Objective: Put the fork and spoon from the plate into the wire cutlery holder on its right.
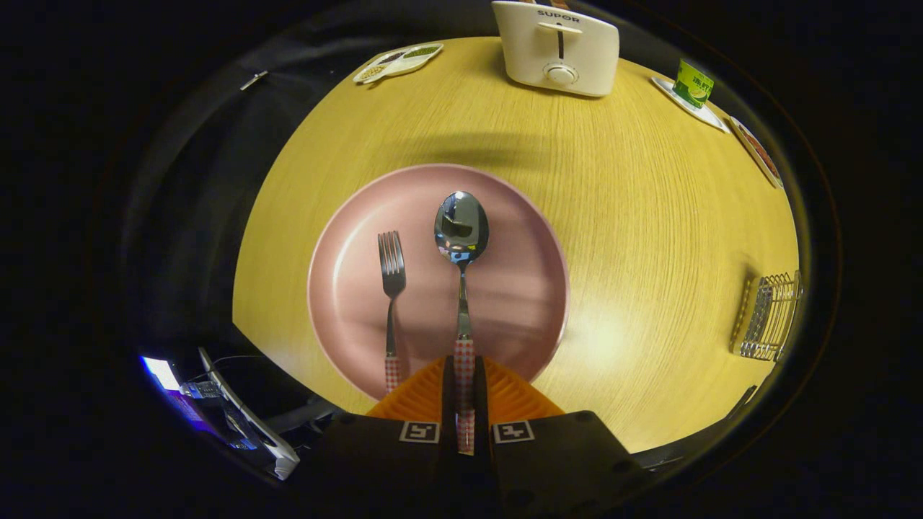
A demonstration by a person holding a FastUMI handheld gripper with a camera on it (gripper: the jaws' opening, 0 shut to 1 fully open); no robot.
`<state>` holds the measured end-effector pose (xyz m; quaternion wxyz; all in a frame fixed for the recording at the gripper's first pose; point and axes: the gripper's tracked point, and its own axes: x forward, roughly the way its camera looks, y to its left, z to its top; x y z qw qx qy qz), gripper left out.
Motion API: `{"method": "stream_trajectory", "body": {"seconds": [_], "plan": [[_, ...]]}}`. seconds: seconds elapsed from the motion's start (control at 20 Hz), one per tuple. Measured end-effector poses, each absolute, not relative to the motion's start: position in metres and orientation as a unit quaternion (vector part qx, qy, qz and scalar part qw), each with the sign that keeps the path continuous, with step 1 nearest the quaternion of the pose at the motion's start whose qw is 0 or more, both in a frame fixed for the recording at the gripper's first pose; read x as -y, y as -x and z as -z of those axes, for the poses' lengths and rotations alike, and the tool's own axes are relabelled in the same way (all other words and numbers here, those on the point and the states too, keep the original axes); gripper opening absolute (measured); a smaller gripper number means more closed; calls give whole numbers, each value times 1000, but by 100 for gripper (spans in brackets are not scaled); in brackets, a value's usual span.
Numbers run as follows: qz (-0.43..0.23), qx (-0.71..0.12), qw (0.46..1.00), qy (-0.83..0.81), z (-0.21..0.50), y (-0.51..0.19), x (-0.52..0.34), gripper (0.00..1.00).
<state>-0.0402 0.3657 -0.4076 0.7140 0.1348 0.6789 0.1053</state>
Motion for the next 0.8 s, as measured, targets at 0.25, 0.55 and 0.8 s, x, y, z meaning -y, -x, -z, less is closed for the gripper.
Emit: {"method": "stream_trajectory", "body": {"seconds": [0.25, 0.55, 0.8], "plan": [[-142, -630, 747, -159, 340, 25, -329, 12], [-128, -603, 776, -136, 292, 30, -218, 12], [-97, -637, 754, -126, 290, 60, -118, 12]]}}
